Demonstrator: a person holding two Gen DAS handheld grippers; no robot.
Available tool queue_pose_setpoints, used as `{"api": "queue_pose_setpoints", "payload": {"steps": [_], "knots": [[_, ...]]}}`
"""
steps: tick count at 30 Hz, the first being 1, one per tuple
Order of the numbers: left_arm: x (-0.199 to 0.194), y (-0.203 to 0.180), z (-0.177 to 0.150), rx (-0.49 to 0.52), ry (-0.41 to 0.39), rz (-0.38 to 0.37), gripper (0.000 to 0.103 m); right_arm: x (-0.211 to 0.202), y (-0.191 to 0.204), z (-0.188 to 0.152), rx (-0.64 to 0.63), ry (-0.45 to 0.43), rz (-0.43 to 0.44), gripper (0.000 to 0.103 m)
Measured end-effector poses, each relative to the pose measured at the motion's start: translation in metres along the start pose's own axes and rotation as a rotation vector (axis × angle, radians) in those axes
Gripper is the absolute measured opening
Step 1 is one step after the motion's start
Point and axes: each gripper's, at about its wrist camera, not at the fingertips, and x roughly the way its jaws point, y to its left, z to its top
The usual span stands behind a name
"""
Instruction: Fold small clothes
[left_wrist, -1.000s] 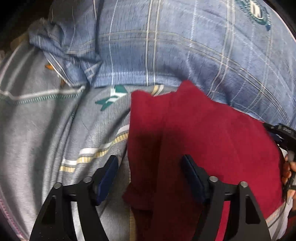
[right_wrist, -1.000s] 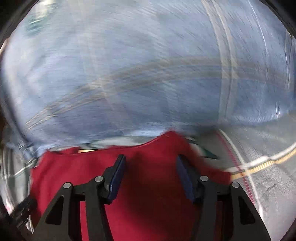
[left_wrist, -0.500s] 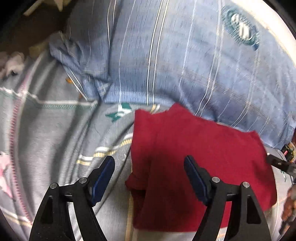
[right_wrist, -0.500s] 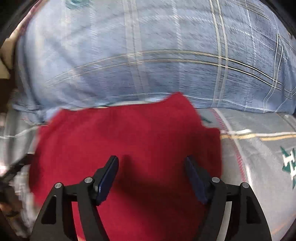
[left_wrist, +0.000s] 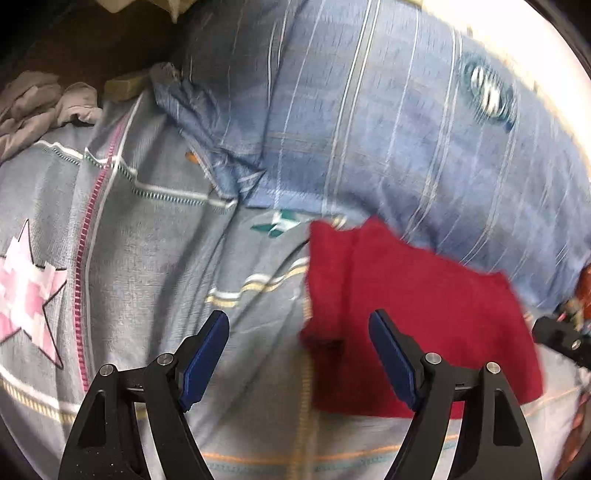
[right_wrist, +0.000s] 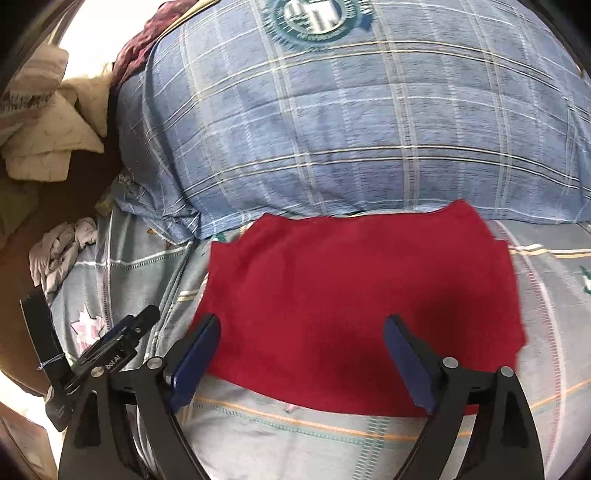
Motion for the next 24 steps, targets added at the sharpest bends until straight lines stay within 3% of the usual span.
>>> {"api": "queue_pose_setpoints", "payload": {"steps": [7, 12, 16, 21, 24], "knots": [[0.036, 0.004, 0.012, 0.035, 0.076, 0.054, 0.078, 0.063, 0.026, 0.009, -0.068, 0.078, 0.047, 0.091], [0.046, -0.003, 0.022, 0.018, 0.074, 0.019, 0.078, 0.103, 0.026, 0.025, -0.052, 0.120, 0.084, 0.091], [0.044, 0.009, 0.005, -0.021, 0.138, -0.049, 0.078, 0.113, 0.033, 0.040, -0.052, 0.119, 0.109, 0.091], [0.038, 0.016, 0.000, -0.049, 0.145, -0.070, 0.078, 0.143, 0.059, 0.051, -0.106, 0.211, 0.121, 0.091], [0.047, 0.019, -0.001, -0.084, 0.191, -0.096, 0.078, 0.164, 0.085, 0.052, -0.149, 0.237, 0.115, 0.091]]}}
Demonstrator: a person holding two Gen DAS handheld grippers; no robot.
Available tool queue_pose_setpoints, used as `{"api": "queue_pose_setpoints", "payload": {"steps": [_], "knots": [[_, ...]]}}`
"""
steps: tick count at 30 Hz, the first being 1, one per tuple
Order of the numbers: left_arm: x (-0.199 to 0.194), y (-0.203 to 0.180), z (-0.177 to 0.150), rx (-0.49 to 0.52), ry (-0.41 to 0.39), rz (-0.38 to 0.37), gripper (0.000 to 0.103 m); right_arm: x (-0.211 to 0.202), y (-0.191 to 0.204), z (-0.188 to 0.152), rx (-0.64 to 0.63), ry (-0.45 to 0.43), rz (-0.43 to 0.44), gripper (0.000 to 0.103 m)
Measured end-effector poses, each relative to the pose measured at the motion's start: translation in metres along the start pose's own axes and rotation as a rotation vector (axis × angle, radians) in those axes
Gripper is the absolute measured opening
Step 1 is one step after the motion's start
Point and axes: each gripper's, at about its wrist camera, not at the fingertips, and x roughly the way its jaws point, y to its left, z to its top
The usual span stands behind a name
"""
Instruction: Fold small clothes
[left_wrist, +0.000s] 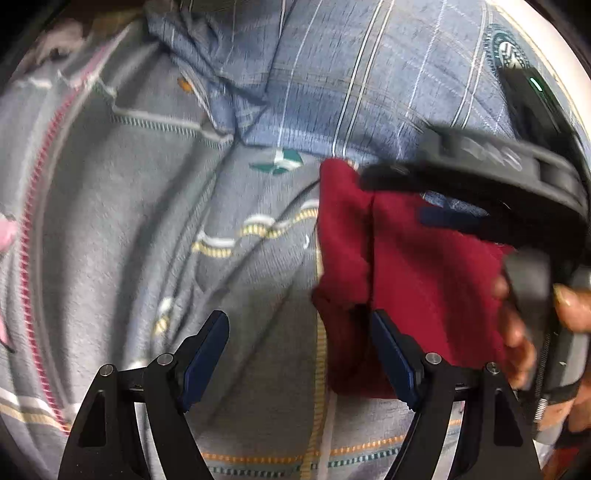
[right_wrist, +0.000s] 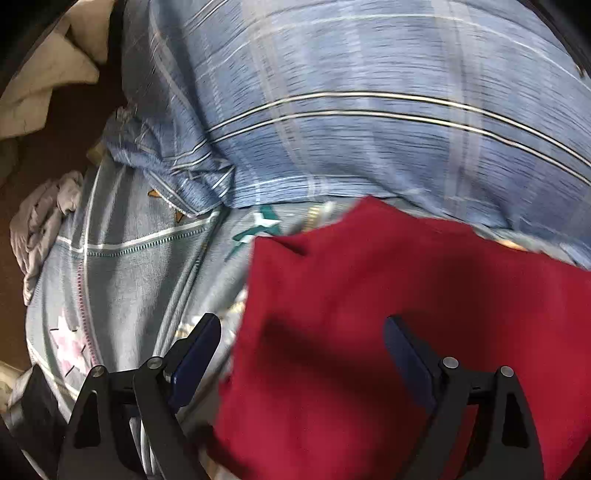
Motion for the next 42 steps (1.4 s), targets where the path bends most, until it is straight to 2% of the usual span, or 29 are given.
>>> {"api": "queue_pose_setpoints", "payload": {"steps": [3, 6, 9, 10, 11, 13, 14, 15, 17, 18, 21, 24, 26, 27, 30, 32, 33, 34, 35, 36, 38, 42], "knots": [[0.003, 0.003, 0.004, -0.010, 0.010, -0.024, 0.078, 0.030, 0.025, 0.010, -0.073, 0.067, -0.043, 0.091], [0.005, 0.002, 0.008, -0.011, 0.008, -0.026, 0.078, 0.057, 0.039, 0.013, -0.145, 0.120, -0.188, 0.092], [0.012, 0.001, 0.014, -0.020, 0.007, -0.042, 0.078, 0.070, 0.046, 0.004, -0.252, 0.111, -0.276, 0.083], [0.013, -0.001, 0.016, -0.017, -0.001, -0.048, 0.078, 0.066, 0.048, 0.001, -0.281, 0.084, -0.283, 0.070], [0.015, -0.003, 0.016, -0.011, -0.004, -0.053, 0.078, 0.059, 0.046, -0.002, -0.289, 0.060, -0.269, 0.051], [0.019, -0.010, 0.017, 0.013, -0.004, -0.075, 0.078, 0.041, 0.031, -0.001, -0.230, 0.027, -0.178, 0.032], [0.022, -0.014, 0.018, 0.023, -0.007, -0.098, 0.078, 0.032, 0.020, 0.000, -0.176, 0.016, -0.114, 0.026], [0.025, -0.016, 0.020, 0.030, -0.012, -0.117, 0.078, 0.025, 0.011, 0.001, -0.138, 0.009, -0.072, 0.025], [0.028, -0.021, 0.021, 0.049, -0.027, -0.174, 0.073, 0.015, 0.002, 0.000, -0.116, -0.003, -0.042, 0.022], [0.031, -0.020, 0.022, 0.056, -0.025, -0.194, 0.057, 0.012, 0.001, -0.001, -0.113, -0.009, -0.039, 0.022], [0.033, -0.022, 0.018, 0.095, -0.037, -0.217, 0.038, 0.005, -0.005, -0.005, -0.092, -0.011, -0.023, 0.023], [0.020, -0.023, 0.019, 0.123, -0.078, -0.255, 0.031, -0.010, -0.011, -0.006, -0.043, -0.024, 0.041, 0.035], [0.010, -0.025, 0.018, 0.147, -0.106, -0.293, 0.030, -0.021, -0.013, -0.004, 0.000, -0.037, 0.080, 0.074], [0.002, -0.025, 0.015, 0.160, -0.114, -0.301, 0.030, -0.025, -0.013, -0.004, 0.014, -0.043, 0.090, 0.078], [-0.005, -0.027, 0.010, 0.195, -0.117, -0.307, 0.030, -0.028, -0.005, 0.002, -0.012, -0.027, 0.091, 0.081], [-0.002, -0.026, 0.009, 0.198, -0.112, -0.293, 0.030, -0.014, 0.006, 0.007, -0.047, 0.010, 0.045, 0.086], [-0.001, -0.025, 0.009, 0.203, -0.108, -0.278, 0.031, 0.000, 0.009, 0.007, -0.066, 0.046, 0.005, 0.085], [-0.001, -0.025, 0.009, 0.210, -0.103, -0.258, 0.032, 0.011, 0.010, 0.007, -0.085, 0.082, -0.050, 0.076], [-0.002, -0.026, 0.009, 0.214, -0.095, -0.241, 0.039, 0.017, 0.009, 0.006, -0.093, 0.084, -0.071, 0.040], [-0.001, -0.028, 0.009, 0.216, -0.085, -0.230, 0.053, 0.019, 0.005, 0.005, -0.090, 0.081, -0.080, 0.025], [-0.005, -0.033, 0.002, 0.244, -0.061, -0.204, 0.075, 0.014, -0.004, 0.003, -0.054, 0.046, -0.051, 0.022], [-0.011, -0.048, -0.008, 0.302, -0.104, -0.172, 0.078, -0.010, -0.022, 0.001, -0.006, -0.018, 0.019, 0.021]]}}
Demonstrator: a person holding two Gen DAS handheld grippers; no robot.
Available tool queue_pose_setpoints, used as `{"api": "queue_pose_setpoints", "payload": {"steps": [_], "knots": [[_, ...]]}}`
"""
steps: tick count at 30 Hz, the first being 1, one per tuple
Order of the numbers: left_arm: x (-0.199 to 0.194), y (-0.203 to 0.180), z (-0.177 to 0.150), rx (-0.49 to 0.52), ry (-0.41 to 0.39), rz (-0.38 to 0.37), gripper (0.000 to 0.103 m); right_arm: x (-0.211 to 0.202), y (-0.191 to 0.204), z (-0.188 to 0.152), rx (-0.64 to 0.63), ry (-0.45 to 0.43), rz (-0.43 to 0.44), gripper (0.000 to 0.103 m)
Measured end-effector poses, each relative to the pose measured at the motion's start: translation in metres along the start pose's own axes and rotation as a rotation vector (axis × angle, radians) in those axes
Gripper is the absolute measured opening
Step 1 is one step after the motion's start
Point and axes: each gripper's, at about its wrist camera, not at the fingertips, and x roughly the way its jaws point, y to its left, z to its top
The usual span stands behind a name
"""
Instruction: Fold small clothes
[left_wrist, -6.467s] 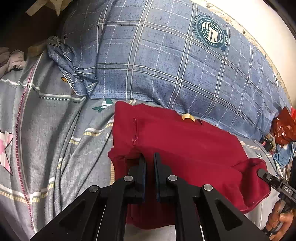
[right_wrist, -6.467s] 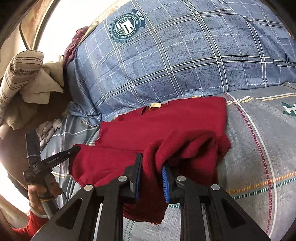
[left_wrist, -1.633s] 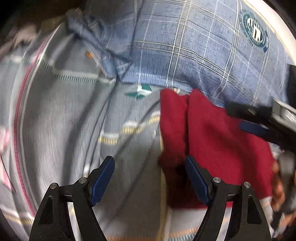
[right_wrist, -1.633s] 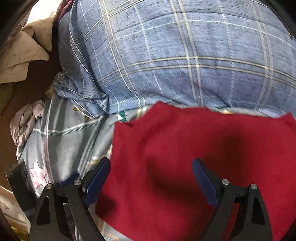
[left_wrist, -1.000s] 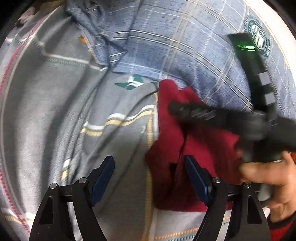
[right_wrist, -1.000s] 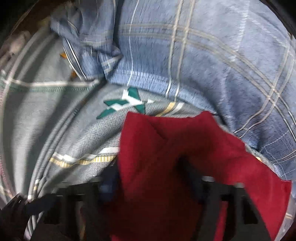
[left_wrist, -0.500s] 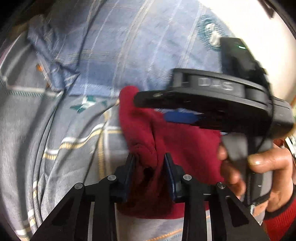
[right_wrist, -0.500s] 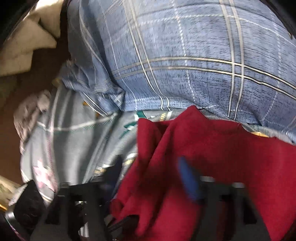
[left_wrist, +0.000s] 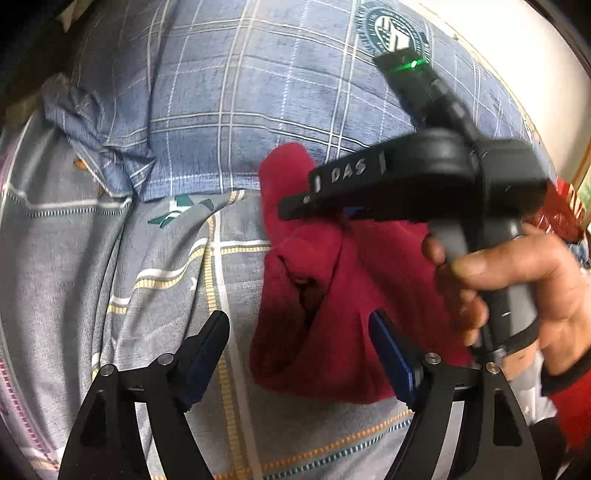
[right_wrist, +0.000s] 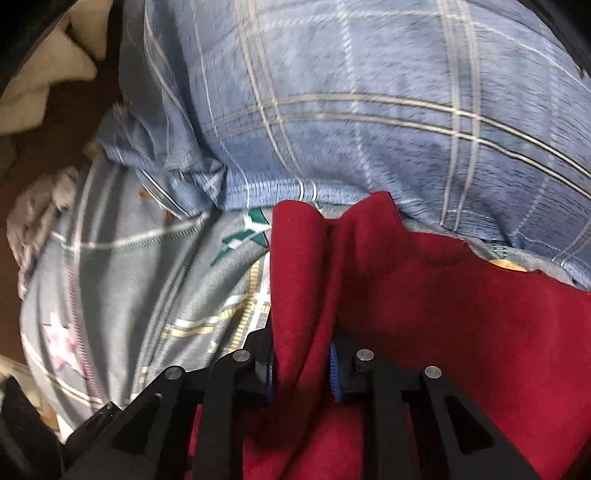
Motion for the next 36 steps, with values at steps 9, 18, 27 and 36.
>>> {"api": "queue_pose_setpoints", "payload": {"steps": [9, 18, 27, 36], "knots": [[-0.021, -0.055, 0.008, -0.030, -0.060, -0.136, 0.021, -0.067, -0.030, -0.012, 0.007, -0.106, 0.058, 0.019], [0.028, -0.207, 0.014, 0.170, 0.014, -0.253, 0.022, -0.166, -0.126, -0.047, 0.030, -0.203, -0.102, 0.019], [0.059, -0.224, 0.003, 0.191, 0.155, -0.277, 0.068, -0.136, -0.237, -0.087, 0.281, -0.143, -0.188, 0.020], [0.009, -0.160, 0.003, 0.162, 0.079, -0.125, 0.073, -0.175, -0.212, -0.123, 0.303, -0.199, 0.024, 0.076]]}}
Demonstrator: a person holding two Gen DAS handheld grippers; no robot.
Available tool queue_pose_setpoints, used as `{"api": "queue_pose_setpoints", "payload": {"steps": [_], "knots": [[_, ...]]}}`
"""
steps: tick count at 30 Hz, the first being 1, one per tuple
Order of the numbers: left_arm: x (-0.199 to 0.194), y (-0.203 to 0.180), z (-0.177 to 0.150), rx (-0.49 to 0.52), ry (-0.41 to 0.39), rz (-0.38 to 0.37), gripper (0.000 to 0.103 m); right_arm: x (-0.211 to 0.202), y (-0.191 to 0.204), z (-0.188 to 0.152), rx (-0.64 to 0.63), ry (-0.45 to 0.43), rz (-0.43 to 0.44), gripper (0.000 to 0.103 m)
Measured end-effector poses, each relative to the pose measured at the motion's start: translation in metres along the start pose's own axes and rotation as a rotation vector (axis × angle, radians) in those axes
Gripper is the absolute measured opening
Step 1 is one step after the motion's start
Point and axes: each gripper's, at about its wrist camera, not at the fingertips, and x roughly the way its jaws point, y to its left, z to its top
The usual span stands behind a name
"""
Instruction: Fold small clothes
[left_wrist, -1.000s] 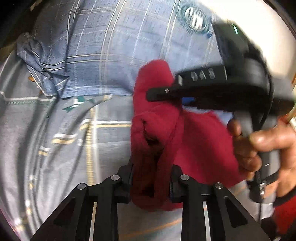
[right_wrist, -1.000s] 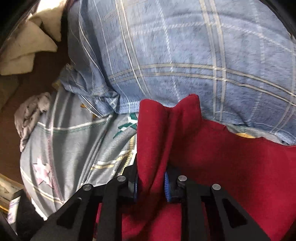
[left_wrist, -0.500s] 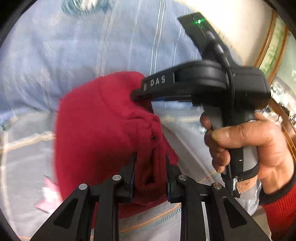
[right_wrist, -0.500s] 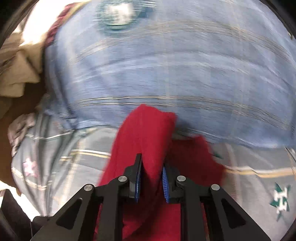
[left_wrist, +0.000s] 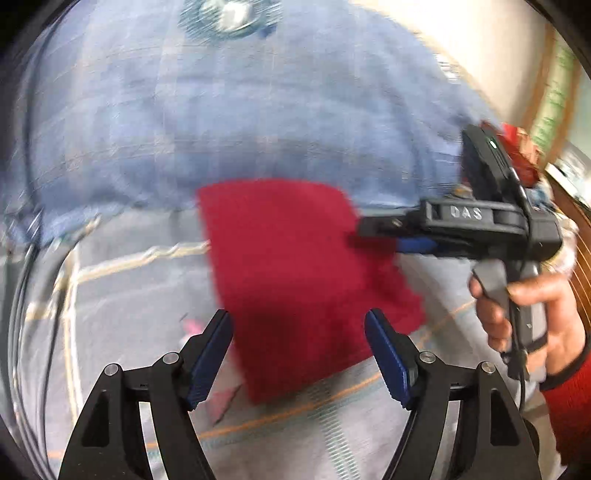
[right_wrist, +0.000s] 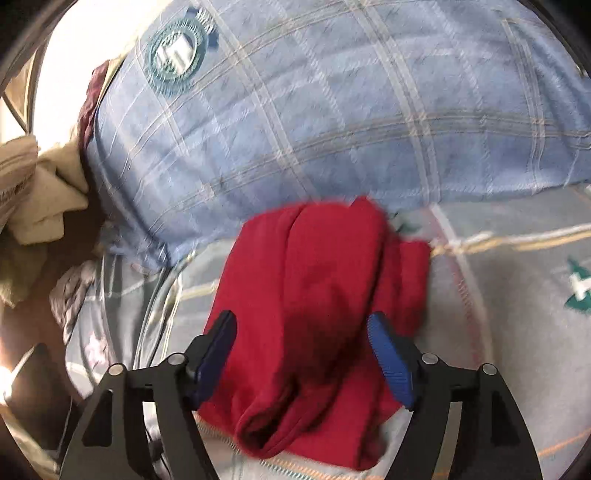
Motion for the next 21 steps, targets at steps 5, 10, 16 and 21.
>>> {"api": "queue_pose_setpoints", "payload": {"steps": [5, 10, 16, 21], "knots": [[0.000, 0.007, -0.001, -0.057, 0.024, 0.017, 0.073, 0.046, -0.007, -0.014, 0.089, 0.076, 0.022, 0.038], [-0.009, 0.006, 0.009, -0.025, -0.022, 0.032, 0.073, 0.014, 0.019, -0.023, -0.075, -0.046, -0.084, 0.022], [0.030, 0.004, 0.006, -0.031, 0.034, 0.040, 0.073, 0.020, -0.006, -0.035, -0.033, -0.020, -0.179, 0.033], [0.054, 0.006, 0.022, -0.028, 0.038, 0.139, 0.073, -0.029, -0.002, -0.035, 0.034, -0.163, -0.223, 0.048]]}}
